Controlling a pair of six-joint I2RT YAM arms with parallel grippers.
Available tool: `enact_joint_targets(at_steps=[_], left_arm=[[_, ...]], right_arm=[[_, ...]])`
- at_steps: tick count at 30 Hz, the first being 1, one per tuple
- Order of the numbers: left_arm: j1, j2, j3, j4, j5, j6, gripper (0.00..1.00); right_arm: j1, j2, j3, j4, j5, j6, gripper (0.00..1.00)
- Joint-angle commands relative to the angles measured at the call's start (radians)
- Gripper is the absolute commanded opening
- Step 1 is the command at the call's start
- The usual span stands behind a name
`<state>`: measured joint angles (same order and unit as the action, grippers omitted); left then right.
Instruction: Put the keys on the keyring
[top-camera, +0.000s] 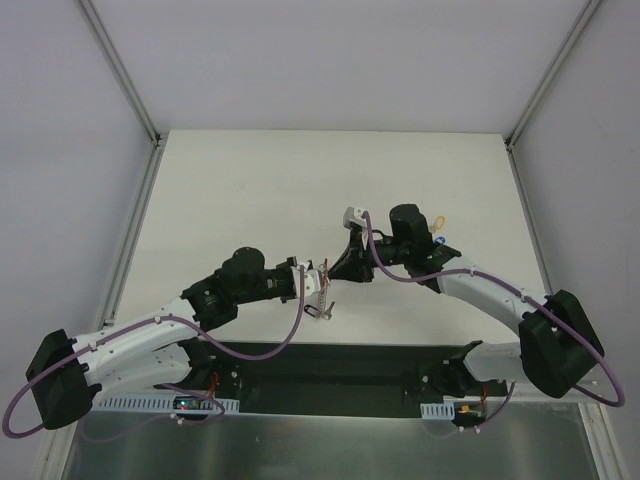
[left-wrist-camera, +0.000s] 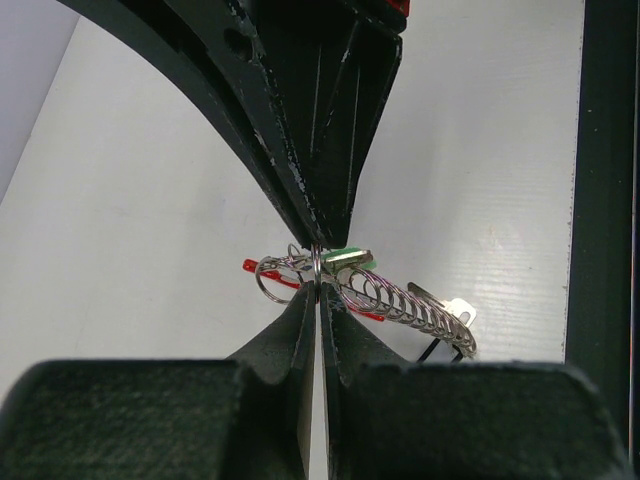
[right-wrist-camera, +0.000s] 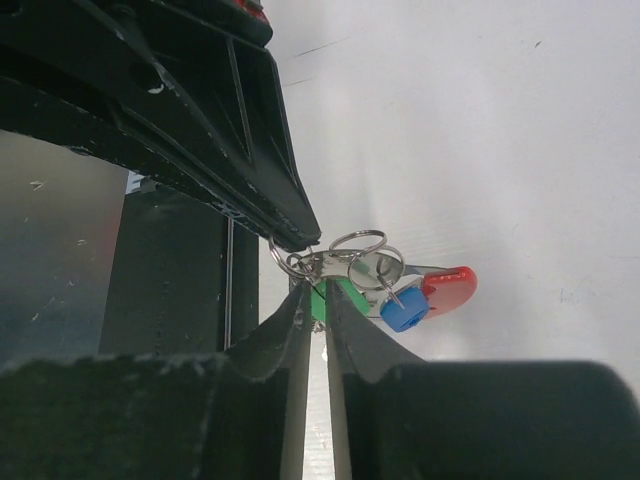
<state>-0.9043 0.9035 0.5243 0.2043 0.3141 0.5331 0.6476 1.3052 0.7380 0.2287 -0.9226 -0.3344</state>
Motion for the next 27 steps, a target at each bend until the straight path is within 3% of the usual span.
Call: enact_joint_targets(at_steps=[1, 12, 27], left_arm=[[-0.007, -0.011, 0.022, 0.07, 0.04, -0.016, 0.0], [-0.007, -0.097, 0.026, 0.11, 0.089, -0.053, 0.0], [-0.005, -0.06, 0.037, 0.159, 0.164, -0.082, 0.0]], right_arm=[[0.006, -0.029, 0.001, 0.044, -0.045, -0.026, 0.04], [-0.003, 0.008, 0.014, 0.034, -0.059, -0.028, 0.01], [0.0, 0.032, 0.034, 0.035, -0.09, -0.009, 0.01]])
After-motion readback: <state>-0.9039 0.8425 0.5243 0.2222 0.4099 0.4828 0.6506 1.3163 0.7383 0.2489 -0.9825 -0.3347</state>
